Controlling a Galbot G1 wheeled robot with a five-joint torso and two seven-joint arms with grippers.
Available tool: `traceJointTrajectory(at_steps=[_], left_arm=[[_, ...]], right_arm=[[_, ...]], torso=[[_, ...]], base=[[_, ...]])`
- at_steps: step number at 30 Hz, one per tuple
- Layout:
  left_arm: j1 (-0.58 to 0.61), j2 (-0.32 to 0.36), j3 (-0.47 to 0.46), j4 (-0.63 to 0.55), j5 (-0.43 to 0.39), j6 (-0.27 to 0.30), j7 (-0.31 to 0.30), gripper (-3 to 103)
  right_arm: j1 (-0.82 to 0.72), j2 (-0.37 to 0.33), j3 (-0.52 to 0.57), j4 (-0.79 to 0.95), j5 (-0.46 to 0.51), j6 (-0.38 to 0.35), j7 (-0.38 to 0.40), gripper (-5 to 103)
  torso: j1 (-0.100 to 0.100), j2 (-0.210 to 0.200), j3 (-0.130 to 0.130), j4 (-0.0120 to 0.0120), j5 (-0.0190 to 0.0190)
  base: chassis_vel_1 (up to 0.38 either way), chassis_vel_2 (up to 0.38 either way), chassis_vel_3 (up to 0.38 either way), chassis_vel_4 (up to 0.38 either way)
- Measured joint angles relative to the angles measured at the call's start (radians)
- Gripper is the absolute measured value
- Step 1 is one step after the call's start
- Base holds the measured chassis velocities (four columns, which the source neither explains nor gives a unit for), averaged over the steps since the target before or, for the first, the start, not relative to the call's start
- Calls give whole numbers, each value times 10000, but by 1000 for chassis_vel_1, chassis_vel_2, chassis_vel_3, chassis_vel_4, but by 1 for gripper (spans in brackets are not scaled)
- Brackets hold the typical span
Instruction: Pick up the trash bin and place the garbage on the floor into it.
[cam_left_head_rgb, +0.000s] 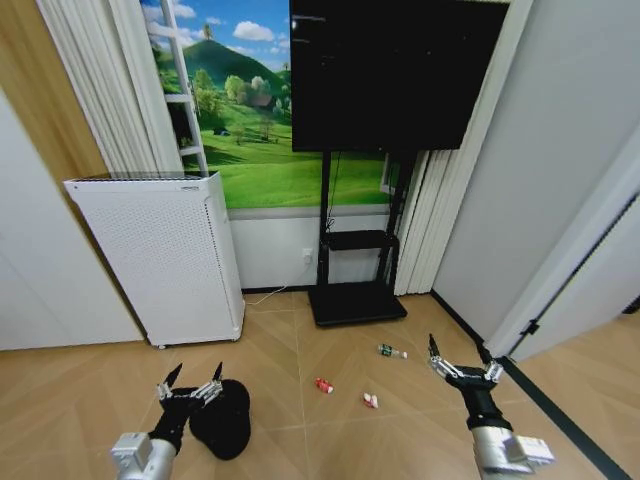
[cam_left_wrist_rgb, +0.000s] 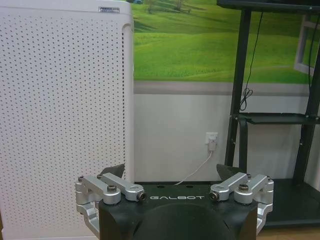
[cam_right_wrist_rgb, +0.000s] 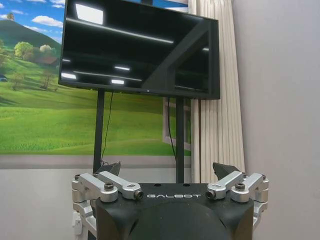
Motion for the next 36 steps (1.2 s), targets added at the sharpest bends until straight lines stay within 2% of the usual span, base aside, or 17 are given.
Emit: traceJointTrajectory(at_steps=[8,14,20,29,36], left_arm=[[-14,-26,-65,60,-5,0,-4,100],[33,-84,-165,34,-51,0,-8,100],[53,-128,-164,3,-52,0,-14,100],[70,-131,-123,7,-38,2,-19,100],[73,-104,-113,72,-32,-23,-29,100]], right_arm=[[83,-143,-9,-89,16,96,-15,100],[99,-132,16,-145,359,149,-971,100],[83,-107,-20,-136,579,141,-1391,100],[41,-123,-25,-136,599,155,-1399,100],[20,-161,-47,-142,410,171,-1046,100]], torso=[[-12,3,-6,2,-3],[-15,7,-7,0,-1],[-12,6,-5,1,-1],[-10,5,-5,1,-2],[-9,3,-3,1,-2]], base=[[-48,65,43,-39],[43,-76,-47,48],[0,0,0,0],[-76,77,70,-92],[-184,185,198,-179]])
